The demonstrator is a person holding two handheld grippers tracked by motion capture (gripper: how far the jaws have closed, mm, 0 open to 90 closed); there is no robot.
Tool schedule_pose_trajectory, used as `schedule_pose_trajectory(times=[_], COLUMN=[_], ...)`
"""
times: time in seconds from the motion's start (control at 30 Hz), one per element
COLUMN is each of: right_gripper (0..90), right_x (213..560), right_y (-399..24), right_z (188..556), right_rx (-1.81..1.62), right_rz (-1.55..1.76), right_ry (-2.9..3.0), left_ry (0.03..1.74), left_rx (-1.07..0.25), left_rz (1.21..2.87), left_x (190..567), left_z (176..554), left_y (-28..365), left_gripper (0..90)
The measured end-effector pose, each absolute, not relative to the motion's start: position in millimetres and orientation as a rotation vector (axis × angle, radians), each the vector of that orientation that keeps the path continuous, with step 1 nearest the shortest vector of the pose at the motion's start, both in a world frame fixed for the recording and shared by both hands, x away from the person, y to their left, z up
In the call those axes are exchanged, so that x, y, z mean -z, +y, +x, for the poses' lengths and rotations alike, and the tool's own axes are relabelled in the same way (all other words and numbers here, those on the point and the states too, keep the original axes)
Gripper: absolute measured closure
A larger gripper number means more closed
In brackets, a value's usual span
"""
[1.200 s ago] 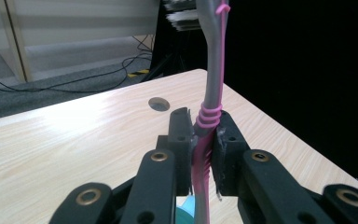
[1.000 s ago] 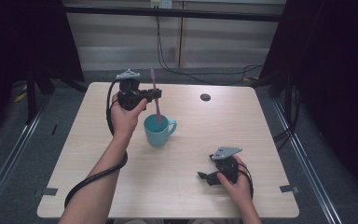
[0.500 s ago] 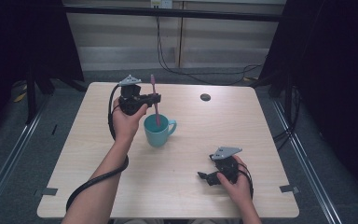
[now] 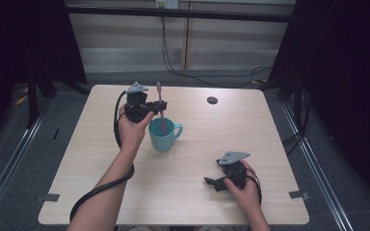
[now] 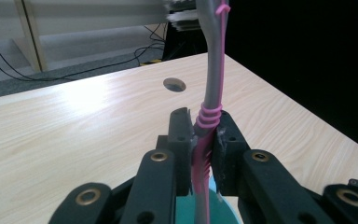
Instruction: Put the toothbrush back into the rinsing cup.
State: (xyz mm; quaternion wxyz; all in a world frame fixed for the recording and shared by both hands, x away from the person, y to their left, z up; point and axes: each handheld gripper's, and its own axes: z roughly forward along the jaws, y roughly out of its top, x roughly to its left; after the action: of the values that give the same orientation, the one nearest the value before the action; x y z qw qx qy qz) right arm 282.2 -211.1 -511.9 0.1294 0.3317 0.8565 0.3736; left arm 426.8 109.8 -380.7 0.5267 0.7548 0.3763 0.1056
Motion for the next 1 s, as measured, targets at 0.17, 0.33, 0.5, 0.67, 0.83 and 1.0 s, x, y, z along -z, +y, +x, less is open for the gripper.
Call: schedule_pose_trajectory(times=[0.17, 0.33, 0.5, 0.67, 0.83, 1.0], right_gripper=[13.8, 13.8, 13.9, 13.9, 13.9, 13.9], right_x=[511.9, 511.9, 511.9, 511.9, 511.8, 511.8], right_y=[-211.1, -211.1, -211.0, -211.0, -210.9, -210.9], right_z=[282.3, 282.3, 282.1, 282.0, 281.9, 281.9], right_rx=[-1.087, -1.087, -1.088, -1.088, -1.089, -1.089], right_rz=[0.963, 0.962, 0.959, 0.959, 0.96, 0.958], right_ry=[2.49, 2.49, 2.492, 2.493, 2.493, 2.494], left_ry=[0.9, 0.908, 0.915, 0.919, 0.918, 0.92], left_rx=[-0.255, -0.254, -0.251, -0.256, -0.259, -0.262], left_rz=[1.81, 1.809, 1.81, 1.818, 1.832, 1.832], left_x=[384.9, 390.4, 396.4, 403.2, 409.5, 413.0], left_z=[426.6, 425.5, 423.6, 421.6, 419.9, 417.7], left_y=[109.2, 108.1, 106.5, 105.2, 104.3, 103.6], left_gripper=[80.1, 80.1, 80.1, 80.0, 80.0, 80.0])
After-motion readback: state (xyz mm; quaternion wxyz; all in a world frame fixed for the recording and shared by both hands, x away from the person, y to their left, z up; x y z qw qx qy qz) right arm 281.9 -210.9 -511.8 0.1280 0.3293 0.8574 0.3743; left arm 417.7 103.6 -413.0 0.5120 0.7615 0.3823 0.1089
